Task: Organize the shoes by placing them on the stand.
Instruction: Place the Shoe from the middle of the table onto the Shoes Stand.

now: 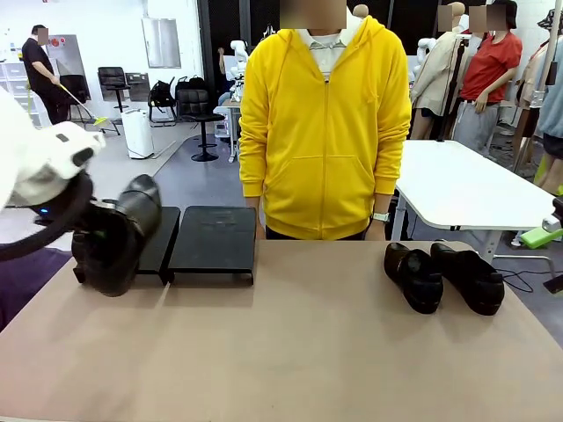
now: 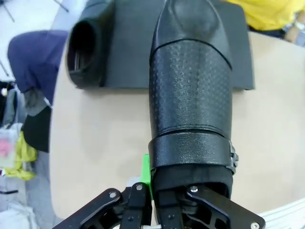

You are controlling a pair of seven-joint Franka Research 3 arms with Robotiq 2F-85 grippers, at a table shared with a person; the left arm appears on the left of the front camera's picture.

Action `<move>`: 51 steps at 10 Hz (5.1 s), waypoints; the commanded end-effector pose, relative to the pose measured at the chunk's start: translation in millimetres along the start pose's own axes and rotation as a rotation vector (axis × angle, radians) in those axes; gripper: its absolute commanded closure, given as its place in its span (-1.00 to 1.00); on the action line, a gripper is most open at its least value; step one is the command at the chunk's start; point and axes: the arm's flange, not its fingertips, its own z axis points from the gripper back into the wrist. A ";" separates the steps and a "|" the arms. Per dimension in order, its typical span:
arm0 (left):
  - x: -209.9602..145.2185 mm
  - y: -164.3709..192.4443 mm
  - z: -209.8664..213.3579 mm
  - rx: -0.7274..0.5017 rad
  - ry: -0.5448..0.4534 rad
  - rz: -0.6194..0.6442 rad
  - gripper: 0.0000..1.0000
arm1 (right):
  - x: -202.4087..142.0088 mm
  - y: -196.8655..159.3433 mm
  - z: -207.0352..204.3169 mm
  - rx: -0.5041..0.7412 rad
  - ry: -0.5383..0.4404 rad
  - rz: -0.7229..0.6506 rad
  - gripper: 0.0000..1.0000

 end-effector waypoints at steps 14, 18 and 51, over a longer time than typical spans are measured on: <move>136.5 52.1 -128.9 -0.191 0.077 -0.080 1.00 | 1.8 5.1 2.5 0.028 -0.005 0.002 -1.00; 154.3 60.1 -182.2 -0.140 0.059 -0.025 1.00 | 1.8 5.1 2.5 0.028 -0.005 0.002 -1.00; -12.7 150.8 47.9 -0.796 0.275 0.001 -1.00 | 1.8 5.1 2.5 0.028 -0.005 0.002 -1.00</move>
